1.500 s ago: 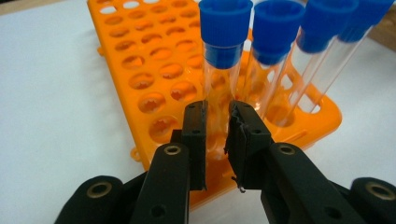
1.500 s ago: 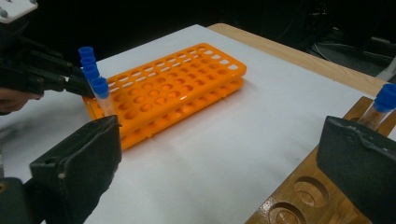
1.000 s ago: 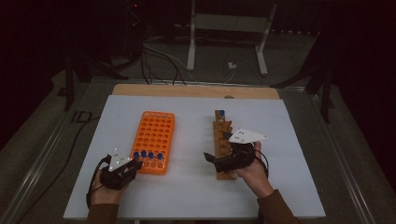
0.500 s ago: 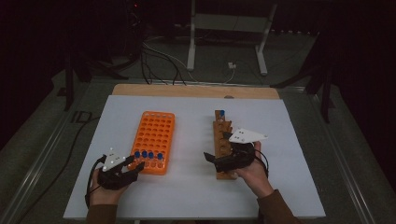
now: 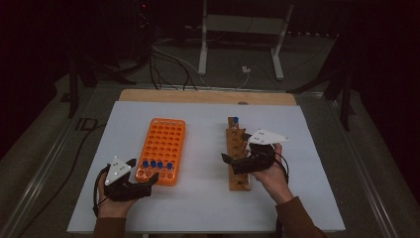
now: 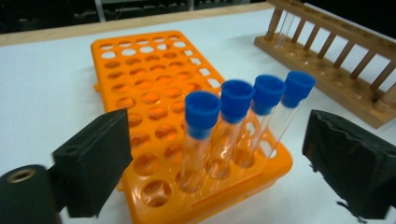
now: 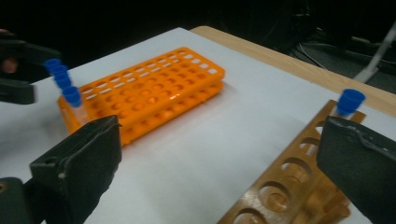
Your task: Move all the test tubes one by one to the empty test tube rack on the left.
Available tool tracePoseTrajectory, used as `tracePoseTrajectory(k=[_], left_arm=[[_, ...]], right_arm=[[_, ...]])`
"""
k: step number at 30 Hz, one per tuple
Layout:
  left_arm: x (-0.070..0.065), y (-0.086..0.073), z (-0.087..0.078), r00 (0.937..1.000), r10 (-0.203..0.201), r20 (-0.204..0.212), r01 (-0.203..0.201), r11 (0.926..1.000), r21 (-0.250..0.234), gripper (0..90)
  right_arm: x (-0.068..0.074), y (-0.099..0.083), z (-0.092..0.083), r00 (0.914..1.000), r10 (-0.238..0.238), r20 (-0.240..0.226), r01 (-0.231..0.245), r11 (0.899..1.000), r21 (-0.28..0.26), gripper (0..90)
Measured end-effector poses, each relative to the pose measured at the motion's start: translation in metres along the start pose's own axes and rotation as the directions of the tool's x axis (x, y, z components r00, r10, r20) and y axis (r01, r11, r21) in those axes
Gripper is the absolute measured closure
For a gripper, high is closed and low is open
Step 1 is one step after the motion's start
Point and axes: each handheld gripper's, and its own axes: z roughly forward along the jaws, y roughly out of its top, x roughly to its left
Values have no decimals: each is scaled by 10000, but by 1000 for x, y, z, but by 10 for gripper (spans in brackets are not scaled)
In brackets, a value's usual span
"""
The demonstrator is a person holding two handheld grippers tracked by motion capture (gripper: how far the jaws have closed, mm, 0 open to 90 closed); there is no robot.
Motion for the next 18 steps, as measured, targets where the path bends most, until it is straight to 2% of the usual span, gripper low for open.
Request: tracePoseTrajectory(k=[2, 6, 13, 18], left_arm=[[-1, 1, 0, 10000, -90, -4, 90, 9998, -172, 13], [0, 2, -2, 9998, -219, -10, 219, 9987, -466, 3], [0, 2, -2, 9996, -253, -126, 247, 9985, -490, 3], [-1, 1, -2, 9996, -273, -108, 267, 9986, -455, 3]], right_arm=[[-4, 1, 3, 9999, 78, 102, -79, 10000, 51, 8], [-12, 4, 10, 9994, 229, 278, -231, 9997, 89, 9], [-31, 12, 22, 9956, 598, 719, -610, 9980, 152, 33], [-43, 14, 33, 9916, 688, 1091, -731, 9967, 360, 60]])
